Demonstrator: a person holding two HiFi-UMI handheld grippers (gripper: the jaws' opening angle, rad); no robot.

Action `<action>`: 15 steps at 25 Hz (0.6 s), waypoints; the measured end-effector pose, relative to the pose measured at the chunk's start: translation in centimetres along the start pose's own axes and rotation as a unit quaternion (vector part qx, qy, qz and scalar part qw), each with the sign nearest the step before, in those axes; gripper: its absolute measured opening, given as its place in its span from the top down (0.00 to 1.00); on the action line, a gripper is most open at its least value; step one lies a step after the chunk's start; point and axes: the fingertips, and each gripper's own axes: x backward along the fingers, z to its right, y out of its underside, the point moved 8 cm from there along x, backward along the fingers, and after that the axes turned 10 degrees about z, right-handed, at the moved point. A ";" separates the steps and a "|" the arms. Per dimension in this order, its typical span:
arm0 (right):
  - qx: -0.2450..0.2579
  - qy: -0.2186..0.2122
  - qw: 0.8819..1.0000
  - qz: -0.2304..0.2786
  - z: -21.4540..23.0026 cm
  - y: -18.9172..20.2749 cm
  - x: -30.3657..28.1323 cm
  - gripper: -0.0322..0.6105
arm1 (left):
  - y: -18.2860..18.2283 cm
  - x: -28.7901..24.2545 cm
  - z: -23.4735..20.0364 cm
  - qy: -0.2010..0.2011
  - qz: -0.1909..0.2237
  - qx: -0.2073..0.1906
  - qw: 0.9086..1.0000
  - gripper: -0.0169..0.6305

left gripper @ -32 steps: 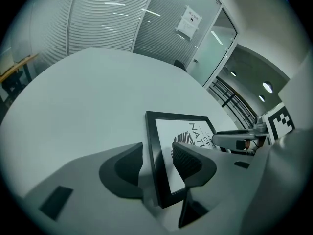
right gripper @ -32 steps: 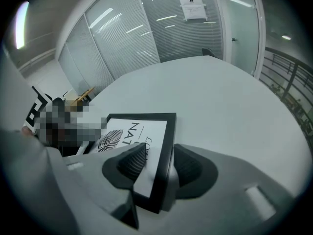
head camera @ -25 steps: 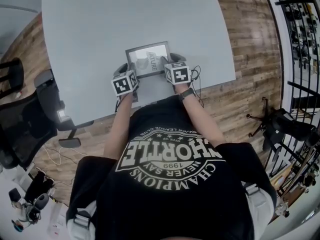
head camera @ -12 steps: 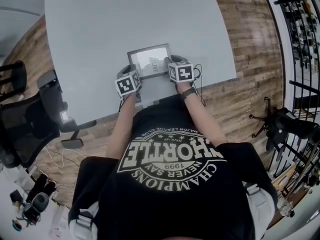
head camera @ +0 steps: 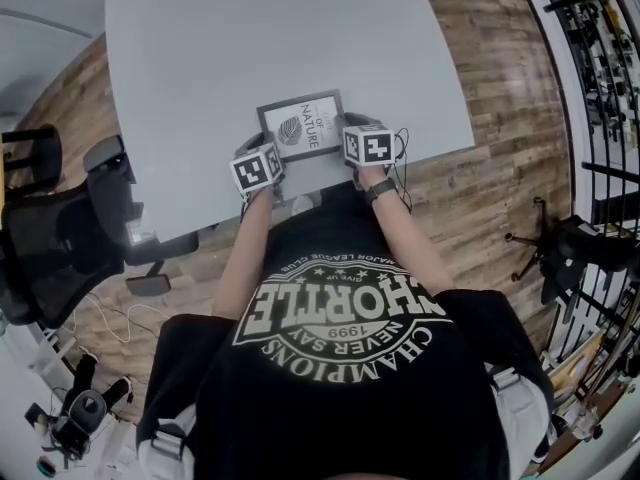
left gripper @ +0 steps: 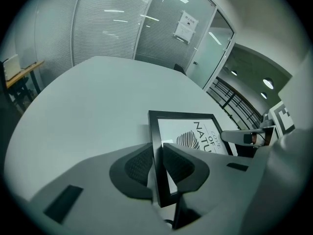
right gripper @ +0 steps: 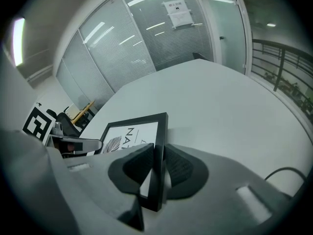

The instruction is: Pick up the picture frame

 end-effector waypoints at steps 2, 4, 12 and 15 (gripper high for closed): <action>0.000 0.001 1.000 0.018 -0.8 -0.2 1.3 0.84 | -0.1 1.4 0.0 0.007 0.014 0.000 1.000 0.87; 0.002 0.001 0.999 0.038 -1.7 -0.5 2.6 0.84 | -0.5 2.9 0.2 0.014 0.032 -0.001 0.999 0.87; 0.064 0.015 0.989 0.129 -5.1 -2.6 7.9 0.84 | -2.9 8.0 1.1 0.054 0.108 -0.012 0.993 0.87; 0.063 0.015 0.986 0.154 -5.9 -3.1 9.9 0.85 | -3.5 10.0 1.8 0.065 0.130 -0.015 0.989 0.87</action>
